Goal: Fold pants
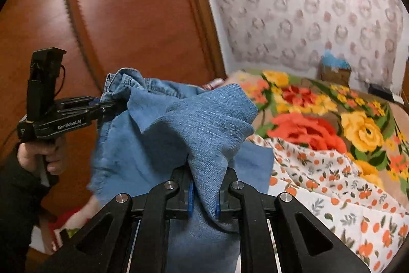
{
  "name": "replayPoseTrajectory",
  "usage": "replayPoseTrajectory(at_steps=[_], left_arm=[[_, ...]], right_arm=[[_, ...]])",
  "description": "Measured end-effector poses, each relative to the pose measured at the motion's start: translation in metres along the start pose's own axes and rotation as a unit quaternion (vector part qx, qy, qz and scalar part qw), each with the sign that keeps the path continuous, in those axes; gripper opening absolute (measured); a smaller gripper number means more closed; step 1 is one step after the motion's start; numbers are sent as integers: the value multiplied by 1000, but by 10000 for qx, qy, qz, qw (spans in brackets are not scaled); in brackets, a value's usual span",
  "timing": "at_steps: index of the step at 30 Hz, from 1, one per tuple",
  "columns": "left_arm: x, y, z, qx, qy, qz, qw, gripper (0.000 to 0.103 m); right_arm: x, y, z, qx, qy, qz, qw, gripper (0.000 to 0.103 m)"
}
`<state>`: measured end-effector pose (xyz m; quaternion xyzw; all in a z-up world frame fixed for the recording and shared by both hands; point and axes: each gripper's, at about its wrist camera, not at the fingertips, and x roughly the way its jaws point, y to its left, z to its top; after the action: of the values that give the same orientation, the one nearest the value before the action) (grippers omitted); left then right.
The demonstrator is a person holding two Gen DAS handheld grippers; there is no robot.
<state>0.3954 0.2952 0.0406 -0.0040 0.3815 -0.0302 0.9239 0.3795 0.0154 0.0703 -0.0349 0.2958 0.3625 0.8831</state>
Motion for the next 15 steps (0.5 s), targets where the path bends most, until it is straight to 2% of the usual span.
replayPoseTrajectory(at_steps=[4, 7, 10, 13, 15], left_arm=[[31, 2, -9, -117, 285, -23, 9995, 22], [28, 10, -20, -123, 262, 27, 9996, 41], [9, 22, -26, -284, 80, -55, 9995, 51], [-19, 22, -26, -310, -278, 80, 9991, 51], [-30, 12, -20, -215, -475, -41, 9986, 51]], right_arm=[[38, -22, 4, 184, 272, -244, 9992, 22], [48, -22, 12, 131, 211, -506, 9984, 34], [43, -19, 16, 248, -23, -654, 9976, 39], [27, 5, 12, 69, -458, -642, 9969, 39], [20, 21, 9, -36, -631, -460, 9969, 39]])
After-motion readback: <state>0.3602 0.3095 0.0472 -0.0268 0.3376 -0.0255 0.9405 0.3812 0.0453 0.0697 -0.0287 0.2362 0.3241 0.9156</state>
